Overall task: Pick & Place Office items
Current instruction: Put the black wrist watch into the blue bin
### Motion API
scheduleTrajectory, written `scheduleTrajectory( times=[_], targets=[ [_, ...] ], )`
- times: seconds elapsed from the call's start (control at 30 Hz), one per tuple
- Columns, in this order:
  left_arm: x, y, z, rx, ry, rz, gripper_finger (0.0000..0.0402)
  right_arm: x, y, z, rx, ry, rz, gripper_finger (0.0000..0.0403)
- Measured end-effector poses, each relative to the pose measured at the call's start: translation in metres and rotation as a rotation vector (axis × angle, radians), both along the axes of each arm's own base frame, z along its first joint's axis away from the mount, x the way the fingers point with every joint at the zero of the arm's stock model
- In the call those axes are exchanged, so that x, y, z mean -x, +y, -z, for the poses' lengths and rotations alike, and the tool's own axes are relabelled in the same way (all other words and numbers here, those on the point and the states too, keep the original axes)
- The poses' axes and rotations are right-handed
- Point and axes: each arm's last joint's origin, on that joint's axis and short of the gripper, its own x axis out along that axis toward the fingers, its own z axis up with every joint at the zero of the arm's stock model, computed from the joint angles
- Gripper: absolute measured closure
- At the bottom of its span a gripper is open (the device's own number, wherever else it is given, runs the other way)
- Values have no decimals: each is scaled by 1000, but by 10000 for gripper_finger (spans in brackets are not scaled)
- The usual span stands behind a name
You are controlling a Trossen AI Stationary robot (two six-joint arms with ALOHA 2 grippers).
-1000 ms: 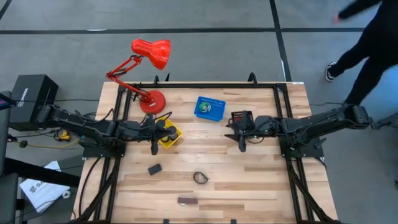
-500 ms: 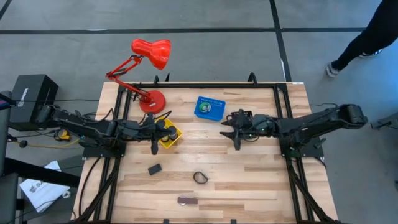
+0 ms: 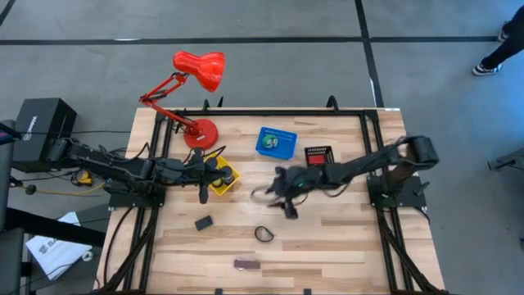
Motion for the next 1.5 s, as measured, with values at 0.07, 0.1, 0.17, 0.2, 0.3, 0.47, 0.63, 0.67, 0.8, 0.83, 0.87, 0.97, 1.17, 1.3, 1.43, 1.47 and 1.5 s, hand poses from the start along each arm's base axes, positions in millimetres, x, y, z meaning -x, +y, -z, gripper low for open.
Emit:
scheduleTrajectory(
  times=[0.07, 0.1, 0.17, 0.2, 0.3, 0.47, 0.63, 0.67, 0.8, 0.83, 0.87, 0.97, 1.17, 1.3, 1.43, 1.47, 1.5],
  targets=[
    [0, 0, 0, 0, 1, 0, 401, -11, 14, 6, 44, 129, -58, 188],
    [0, 0, 0, 0, 0, 0, 401, -18, 21, 7, 58, 178, -81, 188],
    [0, 0, 0, 0, 1, 0, 401, -28, 33, 9, 72, 275, -110, 188],
    [0, 0, 0, 0, 1, 0, 401, -34, 39, 9, 66, 307, -110, 188],
    [0, 0, 0, 0, 1, 0, 401, -52, 54, 12, 34, 393, -88, 188],
    [0, 0, 0, 0, 1, 0, 401, -75, 69, 14, 53, 506, -98, 188],
    [0, 0, 0, 1, -4, 0, 401, -93, 79, 26, 52, 556, -90, 188],
    [0, 0, 0, 1, -4, 0, 401, -96, 80, 29, 54, 559, -90, 188],
    [0, 0, 0, 1, -7, 0, 401, -101, 81, 43, 57, 618, -77, 188],
    [0, 0, 0, 1, -6, 0, 401, -101, 80, 46, 54, 635, -66, 188],
    [0, 0, 0, 1, -6, 0, 401, -103, 80, 47, 51, 640, -58, 188],
    [0, 0, 0, 2, -10, 0, 401, -107, 76, 51, 45, 633, -46, 189],
    [0, 0, 0, 2, -9, 0, 401, -108, 72, 52, 48, 641, -40, 221],
    [0, 0, 0, 2, -9, 0, 401, -109, 72, 52, 47, 631, -36, 265],
    [0, 0, 0, 2, -10, 0, 401, -109, 71, 52, 28, 633, 11, 314],
    [0, 0, 0, 2, -10, 0, 401, -110, 68, 52, 21, 634, 55, 325],
    [0, 0, 0, 2, -9, 0, 401, -110, 67, 53, 16, 635, 108, 337]
  ],
)
